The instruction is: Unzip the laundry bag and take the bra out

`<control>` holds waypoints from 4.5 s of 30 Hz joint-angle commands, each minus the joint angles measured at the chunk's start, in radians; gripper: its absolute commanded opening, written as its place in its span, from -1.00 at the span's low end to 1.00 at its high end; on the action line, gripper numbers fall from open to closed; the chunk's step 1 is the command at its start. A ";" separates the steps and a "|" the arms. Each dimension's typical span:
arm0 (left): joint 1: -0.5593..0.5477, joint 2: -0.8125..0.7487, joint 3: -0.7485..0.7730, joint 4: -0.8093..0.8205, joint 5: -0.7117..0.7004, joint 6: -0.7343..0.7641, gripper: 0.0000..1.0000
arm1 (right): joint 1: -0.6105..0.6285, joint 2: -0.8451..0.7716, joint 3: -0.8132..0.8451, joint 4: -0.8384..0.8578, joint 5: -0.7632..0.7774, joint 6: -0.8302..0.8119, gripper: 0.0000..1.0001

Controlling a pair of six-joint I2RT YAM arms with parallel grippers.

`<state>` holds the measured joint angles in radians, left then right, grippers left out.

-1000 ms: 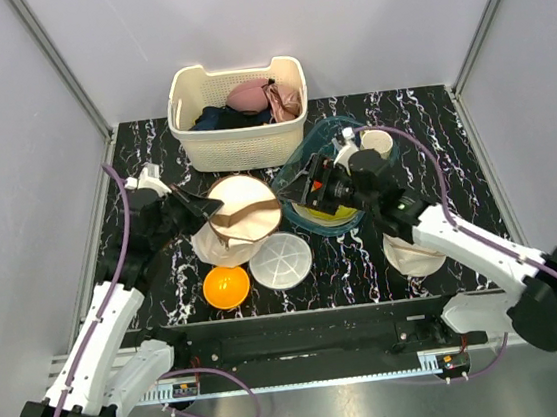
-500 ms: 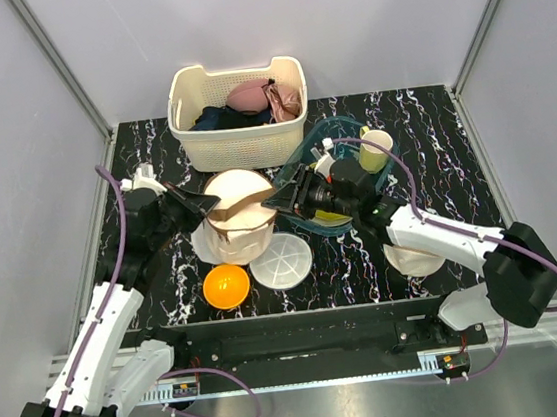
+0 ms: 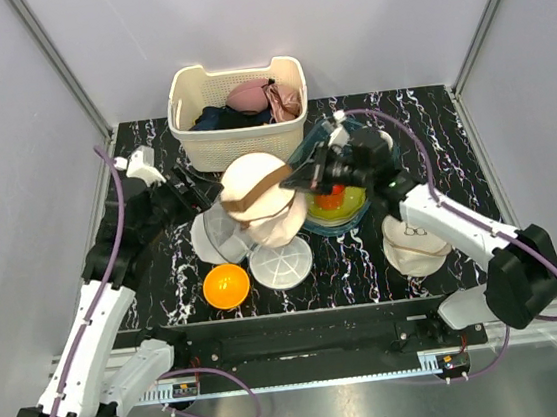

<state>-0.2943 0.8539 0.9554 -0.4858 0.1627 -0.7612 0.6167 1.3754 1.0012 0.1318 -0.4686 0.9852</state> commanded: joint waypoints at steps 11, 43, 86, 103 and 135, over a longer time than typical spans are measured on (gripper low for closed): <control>-0.086 -0.039 0.034 -0.017 0.476 0.470 0.56 | -0.256 0.048 0.070 0.028 -0.495 0.052 -1.00; -0.235 0.033 -0.003 0.190 0.416 0.344 -0.25 | -0.258 0.093 -0.006 0.265 -0.507 0.248 -1.00; -0.235 0.059 -0.023 0.075 0.225 0.341 -1.00 | -0.256 0.019 -0.010 -0.100 -0.403 0.023 0.75; -0.236 0.065 0.005 0.102 0.268 0.304 -1.00 | -0.082 -0.291 -0.052 -0.342 -0.016 0.159 0.93; -0.151 -0.026 0.106 -0.142 0.029 0.490 -1.00 | -0.077 -0.208 0.007 -0.497 -0.266 -0.223 -1.00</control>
<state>-0.4751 0.8406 1.0119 -0.6174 0.2375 -0.3115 0.5446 1.2110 0.9302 -0.2314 -0.5793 0.9695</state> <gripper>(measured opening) 0.002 0.060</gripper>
